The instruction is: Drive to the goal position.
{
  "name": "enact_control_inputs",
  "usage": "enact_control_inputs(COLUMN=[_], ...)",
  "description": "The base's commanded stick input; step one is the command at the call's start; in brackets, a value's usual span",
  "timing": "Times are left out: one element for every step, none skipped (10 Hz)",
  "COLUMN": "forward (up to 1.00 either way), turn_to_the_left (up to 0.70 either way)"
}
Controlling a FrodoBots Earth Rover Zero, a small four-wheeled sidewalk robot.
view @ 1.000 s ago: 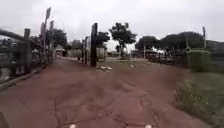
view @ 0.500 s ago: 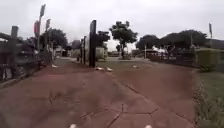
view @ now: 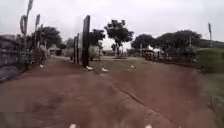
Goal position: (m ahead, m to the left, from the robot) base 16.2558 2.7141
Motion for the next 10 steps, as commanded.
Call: enact_control_inputs(forward=[1.0, 1.0, 1.0, 1.0, 1.0, 1.0, 1.0, 1.0, 1.0, 1.0], turn_to_the_left=[-0.4, -0.4, -0.4, -0.4, -0.4, 0.0, 0.0, 0.0, 0.0, 0.0])
